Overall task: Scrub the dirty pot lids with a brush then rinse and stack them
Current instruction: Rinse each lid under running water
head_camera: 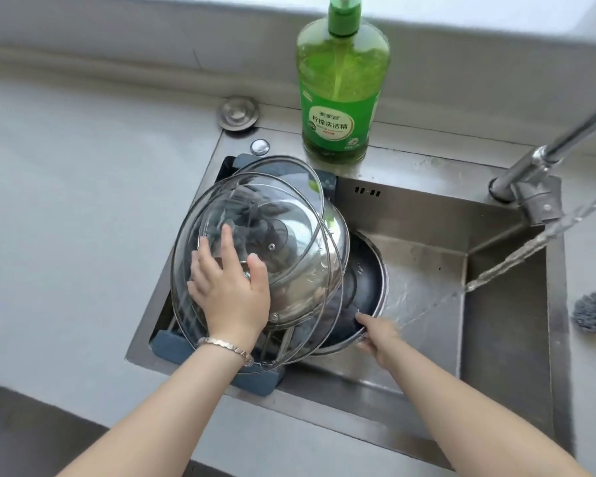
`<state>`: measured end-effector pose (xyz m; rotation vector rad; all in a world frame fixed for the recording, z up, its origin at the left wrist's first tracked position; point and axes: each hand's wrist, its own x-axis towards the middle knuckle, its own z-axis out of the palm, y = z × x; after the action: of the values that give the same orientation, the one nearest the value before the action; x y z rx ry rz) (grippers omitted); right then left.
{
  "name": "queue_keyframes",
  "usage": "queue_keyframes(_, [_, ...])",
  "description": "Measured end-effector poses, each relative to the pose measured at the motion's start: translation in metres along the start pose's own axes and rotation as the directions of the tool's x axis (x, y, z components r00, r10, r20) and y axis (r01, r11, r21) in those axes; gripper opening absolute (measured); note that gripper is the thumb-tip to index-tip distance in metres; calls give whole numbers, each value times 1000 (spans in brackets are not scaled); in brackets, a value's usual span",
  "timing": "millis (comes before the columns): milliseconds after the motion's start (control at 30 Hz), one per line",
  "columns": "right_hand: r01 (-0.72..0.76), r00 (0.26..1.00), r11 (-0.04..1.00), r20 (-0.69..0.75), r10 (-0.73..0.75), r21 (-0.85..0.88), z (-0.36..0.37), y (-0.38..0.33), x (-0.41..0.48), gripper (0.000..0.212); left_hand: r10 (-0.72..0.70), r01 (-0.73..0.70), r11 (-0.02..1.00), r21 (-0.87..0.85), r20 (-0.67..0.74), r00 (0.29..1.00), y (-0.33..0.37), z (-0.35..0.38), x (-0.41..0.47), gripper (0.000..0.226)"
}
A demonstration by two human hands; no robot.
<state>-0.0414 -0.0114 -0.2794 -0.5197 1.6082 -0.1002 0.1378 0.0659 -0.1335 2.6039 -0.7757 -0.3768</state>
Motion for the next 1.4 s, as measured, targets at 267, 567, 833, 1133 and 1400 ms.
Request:
queue_keyframes(267, [324, 906, 884, -157, -393, -338, -73, -49, -86, 22, -9, 0, 995, 99, 100, 995, 24, -24, -13, 55])
queue_keyframes(567, [433, 724, 690, -232, -650, -580, -174, -70, -190, 41, 496, -453, 866, -210, 257, 829, 105, -33, -74, 45])
queue_keyframes(833, [480, 843, 869, -336, -420, 120, -250, -48, -194, 25, -62, 241, 961, -138, 739, 671, 140, -14, -71, 51])
queue_keyframes(1133, [310, 732, 572, -194, -653, -759, -199, -50, -179, 65, -134, 488, 712, -504, 585, 800, 130, -33, -57, 32])
queue_keyframes(1400, [621, 468, -132, 500, -728, -773, -79, -72, -198, 90, -88, 430, 611, -664, 483, 871, 133, -57, -74, 23])
